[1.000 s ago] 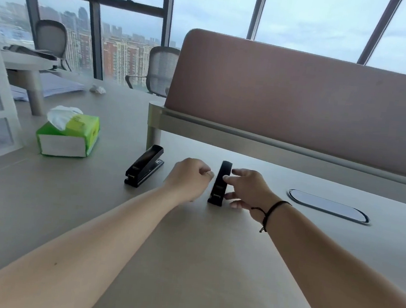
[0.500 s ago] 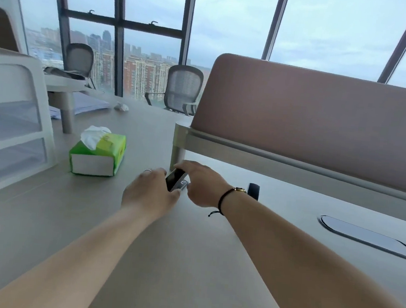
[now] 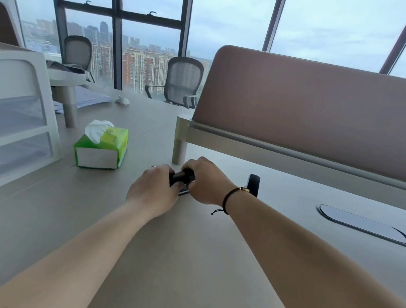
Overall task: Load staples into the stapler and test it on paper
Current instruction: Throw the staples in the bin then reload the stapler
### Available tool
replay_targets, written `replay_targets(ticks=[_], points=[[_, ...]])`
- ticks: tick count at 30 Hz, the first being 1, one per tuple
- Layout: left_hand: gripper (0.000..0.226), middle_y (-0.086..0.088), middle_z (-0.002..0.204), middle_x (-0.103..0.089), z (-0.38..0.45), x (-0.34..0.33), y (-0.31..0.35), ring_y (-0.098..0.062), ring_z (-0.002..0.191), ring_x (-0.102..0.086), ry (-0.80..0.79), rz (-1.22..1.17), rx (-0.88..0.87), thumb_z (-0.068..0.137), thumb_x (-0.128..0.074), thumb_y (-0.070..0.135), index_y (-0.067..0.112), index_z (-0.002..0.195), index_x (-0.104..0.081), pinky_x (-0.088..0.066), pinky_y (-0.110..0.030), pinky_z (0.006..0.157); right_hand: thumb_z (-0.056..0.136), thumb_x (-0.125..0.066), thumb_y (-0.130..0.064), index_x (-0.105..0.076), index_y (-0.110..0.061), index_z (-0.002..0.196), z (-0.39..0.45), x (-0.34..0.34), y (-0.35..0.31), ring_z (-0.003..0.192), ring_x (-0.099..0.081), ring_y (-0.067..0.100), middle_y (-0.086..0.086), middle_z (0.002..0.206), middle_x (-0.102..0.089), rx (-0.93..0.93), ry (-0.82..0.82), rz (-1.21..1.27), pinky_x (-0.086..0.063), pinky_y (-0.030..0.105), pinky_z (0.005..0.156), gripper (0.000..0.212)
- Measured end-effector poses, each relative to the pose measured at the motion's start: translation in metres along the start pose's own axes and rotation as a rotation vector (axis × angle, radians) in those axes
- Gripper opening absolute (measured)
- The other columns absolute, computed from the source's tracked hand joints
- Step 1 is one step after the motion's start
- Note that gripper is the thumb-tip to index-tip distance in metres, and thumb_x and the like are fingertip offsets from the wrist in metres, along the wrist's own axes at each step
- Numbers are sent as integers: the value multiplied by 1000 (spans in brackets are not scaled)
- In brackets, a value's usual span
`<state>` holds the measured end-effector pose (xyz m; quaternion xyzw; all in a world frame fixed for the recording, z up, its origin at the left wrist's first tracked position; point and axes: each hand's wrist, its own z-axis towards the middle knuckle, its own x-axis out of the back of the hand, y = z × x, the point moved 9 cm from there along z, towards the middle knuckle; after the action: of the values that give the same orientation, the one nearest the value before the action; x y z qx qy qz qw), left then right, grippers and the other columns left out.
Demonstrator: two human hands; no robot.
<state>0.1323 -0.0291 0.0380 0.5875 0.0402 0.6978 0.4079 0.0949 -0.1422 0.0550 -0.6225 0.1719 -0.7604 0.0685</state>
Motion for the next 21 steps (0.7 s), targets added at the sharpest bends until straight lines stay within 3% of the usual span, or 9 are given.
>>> replay_targets(ticks=[3,7,9,14,17,21], points=[[13,1,89,-57,-19,8,21,-26,85,-55,-19,-7,-74,90,-57,34,23,96,-62,-38,-32,64,83,-59,-8,-66,-20,110,-30,18,4,96,-60,26,5,109,-59,-17,19,23,-55,41,84,31],[17,3,96,-59,-57,28,60,-23,93,-56,-62,-53,-197,91,-57,36,24,103,-59,-48,-37,74,87,-65,-20,-64,-22,115,-90,53,-1,100,-58,20,1,110,-63,-7,43,76,-46,25,76,28],[20,2,100,-60,-84,41,83,-22,94,-56,-82,-96,-251,92,-59,34,23,108,-59,-48,-37,77,86,-67,-22,-65,-23,114,-127,73,-5,97,-59,18,-2,106,-65,-1,69,110,-47,27,77,27],[17,17,91,-54,-162,62,141,-3,83,-50,-153,-221,-367,94,-59,28,23,110,-58,-35,-11,64,85,-71,-22,-66,-27,109,-228,115,-8,78,-59,3,-11,91,-68,-27,107,179,-47,21,70,25],[15,16,96,-57,-216,64,176,6,85,-51,-248,-288,-426,94,-60,29,29,109,-57,-37,-9,66,82,-74,-24,-67,-32,106,-300,131,-4,84,-64,7,-10,90,-71,-77,125,227,-54,27,75,26],[13,16,95,-60,-297,51,213,0,89,-53,-402,-358,-535,94,-59,33,35,106,-56,-38,-13,69,79,-76,-29,-64,-38,99,-403,130,11,86,-68,12,-10,89,-72,-158,95,304,-58,35,78,25]])
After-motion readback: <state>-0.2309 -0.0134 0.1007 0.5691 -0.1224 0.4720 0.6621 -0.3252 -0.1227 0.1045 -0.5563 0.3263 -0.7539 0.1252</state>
